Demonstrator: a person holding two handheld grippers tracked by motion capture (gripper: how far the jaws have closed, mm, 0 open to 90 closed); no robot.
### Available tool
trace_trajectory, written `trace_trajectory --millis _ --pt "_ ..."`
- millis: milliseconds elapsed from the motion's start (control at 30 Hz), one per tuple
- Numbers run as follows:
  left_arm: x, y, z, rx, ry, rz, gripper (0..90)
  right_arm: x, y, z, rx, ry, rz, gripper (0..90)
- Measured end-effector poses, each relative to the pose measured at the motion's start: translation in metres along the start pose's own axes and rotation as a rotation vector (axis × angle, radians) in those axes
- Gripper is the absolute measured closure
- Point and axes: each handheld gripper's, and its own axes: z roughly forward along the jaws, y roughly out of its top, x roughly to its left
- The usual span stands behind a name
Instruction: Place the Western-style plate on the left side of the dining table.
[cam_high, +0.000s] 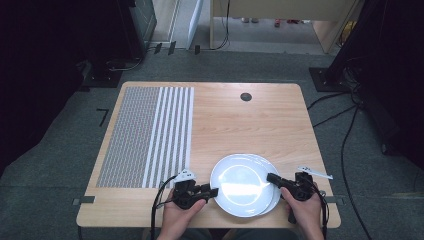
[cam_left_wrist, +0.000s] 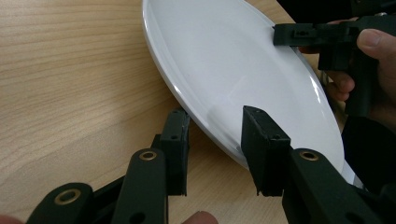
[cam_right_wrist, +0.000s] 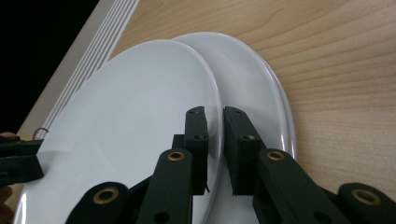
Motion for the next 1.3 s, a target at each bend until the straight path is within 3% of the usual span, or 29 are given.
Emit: trace_trajectory --millis 133,400,667,800,1000,1300 --pt "0.000 0.000 -0.001 -0.006 0.013 0.001 64.6 -0.002 0.001 -0.002 -0.008 0.033 0.050 83.9" --pt "0.001 0.001 -0.003 -0.013 0.028 -0.002 65.8 0.000 0.002 -0.006 -0.034 0.078 0.083 85.2" --pt "0.001 0.001 -0.005 -0.026 0.028 -0.005 67.1 0.001 -0.001 -0.002 -0.032 0.066 0.088 84.7" --pt "0.004 0.001 -0.007 -0.038 0.039 -0.021 66.7 0.004 -0.003 0.002 -0.004 0.083 0.109 84.6" --pt "0.005 0.001 -0.008 -0.043 0.050 -0.025 66.8 0.005 -0.004 0.004 -0.011 0.085 0.103 84.0" --pt "0.006 0.003 -0.012 -0.054 0.071 -0.021 67.8 0.014 -0.006 0.006 -0.033 0.008 0.026 81.7"
